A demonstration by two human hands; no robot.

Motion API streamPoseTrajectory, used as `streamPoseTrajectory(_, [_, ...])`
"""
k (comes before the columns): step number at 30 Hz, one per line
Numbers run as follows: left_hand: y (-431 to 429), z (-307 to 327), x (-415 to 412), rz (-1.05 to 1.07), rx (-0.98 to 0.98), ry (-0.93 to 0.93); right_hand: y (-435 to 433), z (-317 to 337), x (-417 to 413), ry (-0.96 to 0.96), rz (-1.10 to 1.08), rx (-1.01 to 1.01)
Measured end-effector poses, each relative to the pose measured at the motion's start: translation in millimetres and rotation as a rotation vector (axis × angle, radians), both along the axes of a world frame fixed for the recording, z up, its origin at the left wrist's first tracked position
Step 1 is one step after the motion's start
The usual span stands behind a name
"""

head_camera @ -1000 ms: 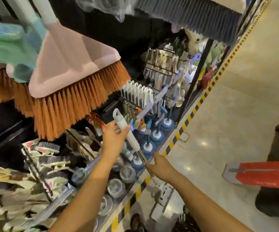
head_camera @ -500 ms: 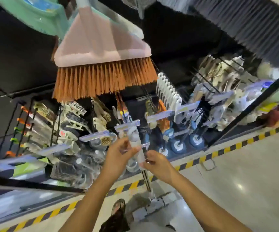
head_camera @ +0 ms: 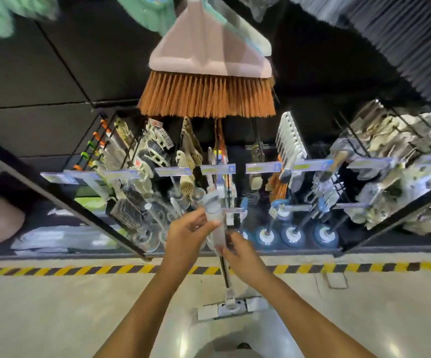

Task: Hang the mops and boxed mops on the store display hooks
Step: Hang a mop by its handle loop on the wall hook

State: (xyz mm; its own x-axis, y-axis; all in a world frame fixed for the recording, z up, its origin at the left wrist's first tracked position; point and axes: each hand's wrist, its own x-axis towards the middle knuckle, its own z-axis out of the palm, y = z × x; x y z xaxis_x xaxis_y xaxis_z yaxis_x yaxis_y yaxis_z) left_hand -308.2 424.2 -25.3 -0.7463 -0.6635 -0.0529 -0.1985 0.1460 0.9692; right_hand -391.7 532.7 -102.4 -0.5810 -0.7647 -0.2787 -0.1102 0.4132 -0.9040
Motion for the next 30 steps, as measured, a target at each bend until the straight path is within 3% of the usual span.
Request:
streamPoseTrajectory(6, [6, 35, 49, 0.052, 0.006, 0.147, -4, 36, 34, 0.021, 0.104, -0.047])
streamPoseTrajectory(14, [-25, 115, 161, 0.237, -0.203, 0.340, -52, 111, 115, 0.174, 0.283, -0.223])
streamPoseTrajectory(22, [-63, 202, 252, 0.257, -0.318, 0.531, -95, 196, 219, 0.154, 0.177, -0.496])
streamPoseTrajectory(30, [-121, 262, 333, 0.210, -0.285, 0.646, -163, 251, 320, 0.196, 0.073, -0.726])
